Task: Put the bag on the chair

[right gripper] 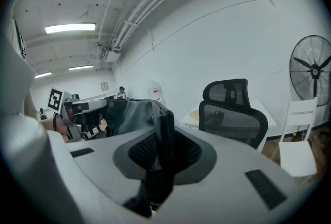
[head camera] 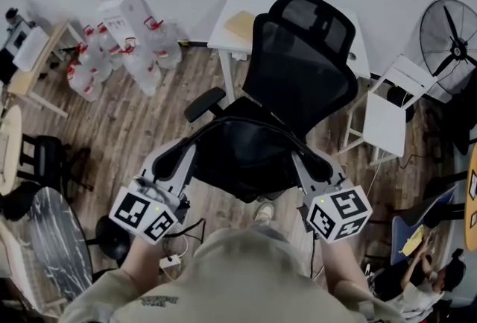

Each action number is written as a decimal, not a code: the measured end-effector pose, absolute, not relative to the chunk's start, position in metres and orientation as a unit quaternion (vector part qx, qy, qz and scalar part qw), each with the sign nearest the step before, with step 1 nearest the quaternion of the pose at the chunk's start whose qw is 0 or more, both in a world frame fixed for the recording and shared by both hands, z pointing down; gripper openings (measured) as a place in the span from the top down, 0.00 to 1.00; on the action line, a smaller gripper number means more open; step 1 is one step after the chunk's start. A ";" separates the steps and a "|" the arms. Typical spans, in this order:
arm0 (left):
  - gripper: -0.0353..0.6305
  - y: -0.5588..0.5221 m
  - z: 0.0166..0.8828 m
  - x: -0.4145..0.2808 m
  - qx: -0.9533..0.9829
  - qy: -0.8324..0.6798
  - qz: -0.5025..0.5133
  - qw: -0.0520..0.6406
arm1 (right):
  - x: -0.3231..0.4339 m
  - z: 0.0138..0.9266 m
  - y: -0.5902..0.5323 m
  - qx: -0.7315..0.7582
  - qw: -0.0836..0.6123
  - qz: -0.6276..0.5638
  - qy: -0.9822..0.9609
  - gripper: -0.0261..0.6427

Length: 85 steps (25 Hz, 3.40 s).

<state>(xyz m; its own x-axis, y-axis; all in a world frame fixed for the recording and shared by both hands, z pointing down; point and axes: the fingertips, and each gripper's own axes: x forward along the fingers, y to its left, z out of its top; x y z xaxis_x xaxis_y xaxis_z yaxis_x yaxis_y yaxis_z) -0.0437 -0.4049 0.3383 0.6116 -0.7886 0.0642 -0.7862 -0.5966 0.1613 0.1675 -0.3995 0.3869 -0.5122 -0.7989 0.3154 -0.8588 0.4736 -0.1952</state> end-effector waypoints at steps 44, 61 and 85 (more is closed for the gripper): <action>0.85 -0.699 0.463 0.019 0.929 -0.333 0.074 0.142 | 0.222 0.506 -0.625 0.614 0.079 0.240 -0.748 0.83; 0.85 -0.745 0.621 0.007 0.908 -0.321 0.137 0.233 | 0.205 0.652 -0.647 0.622 0.118 0.285 -0.719 0.83; 0.85 -0.719 0.843 -0.026 0.850 -0.328 0.242 0.333 | 0.174 0.879 -0.614 0.585 0.221 0.402 -0.668 0.81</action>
<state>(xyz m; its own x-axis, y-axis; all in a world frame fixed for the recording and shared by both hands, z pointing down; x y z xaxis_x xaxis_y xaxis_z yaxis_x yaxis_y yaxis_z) -0.0264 -0.7186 0.8429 0.6680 -0.3958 0.6302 -0.7186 -0.5630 0.4081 0.1738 -0.6136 0.8788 -0.2168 -0.6048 0.7663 -0.9604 -0.0087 -0.2786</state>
